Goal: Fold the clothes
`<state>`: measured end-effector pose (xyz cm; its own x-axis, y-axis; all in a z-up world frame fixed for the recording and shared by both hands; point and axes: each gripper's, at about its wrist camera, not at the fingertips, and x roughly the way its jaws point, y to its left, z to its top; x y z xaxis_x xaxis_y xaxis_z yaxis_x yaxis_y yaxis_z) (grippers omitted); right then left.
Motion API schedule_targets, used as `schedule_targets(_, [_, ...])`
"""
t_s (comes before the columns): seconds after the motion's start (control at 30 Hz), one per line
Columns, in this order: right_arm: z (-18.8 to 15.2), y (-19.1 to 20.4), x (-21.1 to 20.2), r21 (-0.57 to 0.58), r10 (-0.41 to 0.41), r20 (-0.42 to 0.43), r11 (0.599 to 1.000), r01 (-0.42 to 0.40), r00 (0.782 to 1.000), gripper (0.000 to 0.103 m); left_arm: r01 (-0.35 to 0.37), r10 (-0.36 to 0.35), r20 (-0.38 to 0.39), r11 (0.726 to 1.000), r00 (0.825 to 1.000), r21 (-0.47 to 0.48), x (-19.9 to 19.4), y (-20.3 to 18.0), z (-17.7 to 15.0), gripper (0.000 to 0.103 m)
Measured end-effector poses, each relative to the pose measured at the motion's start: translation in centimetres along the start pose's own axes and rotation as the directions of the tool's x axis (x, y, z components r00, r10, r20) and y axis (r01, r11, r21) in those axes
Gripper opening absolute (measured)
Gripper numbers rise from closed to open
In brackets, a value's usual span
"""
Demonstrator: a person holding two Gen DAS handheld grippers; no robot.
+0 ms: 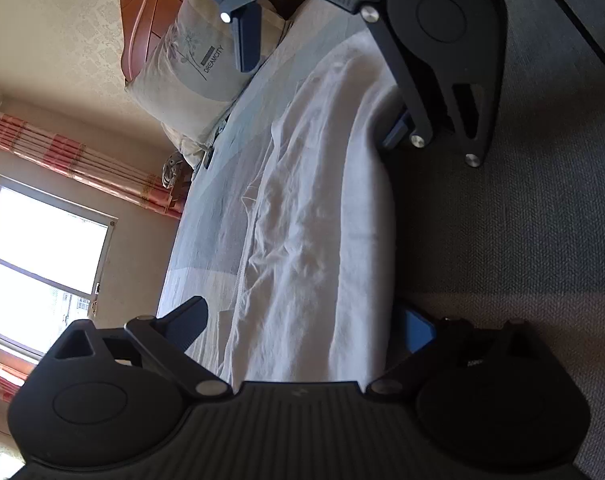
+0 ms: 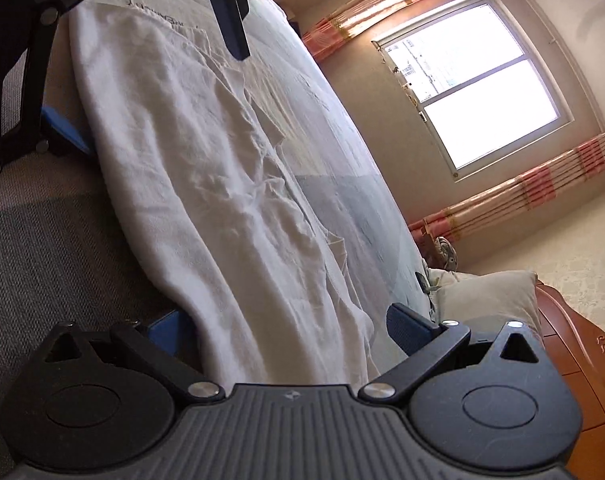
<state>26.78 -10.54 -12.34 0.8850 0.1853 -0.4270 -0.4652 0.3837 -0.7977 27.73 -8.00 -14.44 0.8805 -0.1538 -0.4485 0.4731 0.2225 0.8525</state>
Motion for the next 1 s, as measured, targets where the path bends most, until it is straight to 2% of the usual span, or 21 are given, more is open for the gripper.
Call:
schedule_targets(0.07, [0.1,-0.6,0.0,0.019,-0.025,0.013,1.000,0.025,1.000,0.103,-0.011,0.011,-0.011,1.000,1.000,0.004,0.4,0.2,-0.2,0.099])
schedule_targets(0.2, [-1.2,-1.6,0.3,0.041,0.016,-0.018,0.999,-0.015,1.000,0.103,-0.060,0.059,-0.077,0.998,0.995,-0.017,1.1,1.1,-2.0,0.099])
schedule_targets(0.33, [-3.5,-1.0,0.6,-0.020,0.026,-0.063,0.999,-0.028,0.998,0.103,-0.099,0.096,-0.140,0.995,0.986,-0.014,1.2,1.6,-3.7,0.099])
schedule_targets(0.4, [-4.2,-1.5,0.5,0.011,0.026,-0.070,1.000,-0.025,0.997,0.103,-0.106,0.104,-0.156,0.994,0.982,-0.007,1.3,1.6,-3.9,0.099])
schedule_targets(0.53, [-3.1,-1.5,1.4,0.017,-0.003,-0.081,1.000,0.004,0.997,0.103,-0.103,0.103,-0.114,0.995,0.988,0.006,1.7,1.2,-2.0,0.099])
schedule_targets(0.67, [-0.5,0.4,1.6,-0.035,0.021,0.007,0.999,-0.020,1.000,0.103,-0.091,0.092,-0.073,0.995,0.993,0.029,2.1,0.9,-1.2,0.099])
schedule_targets(0.73, [-0.5,0.4,1.8,-0.053,0.028,0.030,0.998,-0.026,0.999,0.103,-0.096,0.097,-0.091,0.995,0.991,0.018,2.2,1.4,-2.2,0.099])
schedule_targets(0.87, [-4.0,-2.0,2.6,-0.002,0.001,-0.067,1.000,-0.001,0.998,0.103,-0.143,0.145,-0.174,0.989,0.974,0.025,2.0,1.9,-5.6,0.099])
schedule_targets(0.93, [-6.1,-3.4,3.3,-0.001,-0.036,-0.128,0.999,0.036,0.991,0.103,-0.146,0.150,-0.184,0.989,0.971,0.037,1.9,1.6,-5.6,0.098])
schedule_targets(1.0, [-6.5,-3.8,3.8,-0.009,-0.044,-0.155,0.999,0.043,0.987,0.103,-0.147,0.158,-0.181,0.986,0.971,0.073,2.0,1.1,-5.1,0.095])
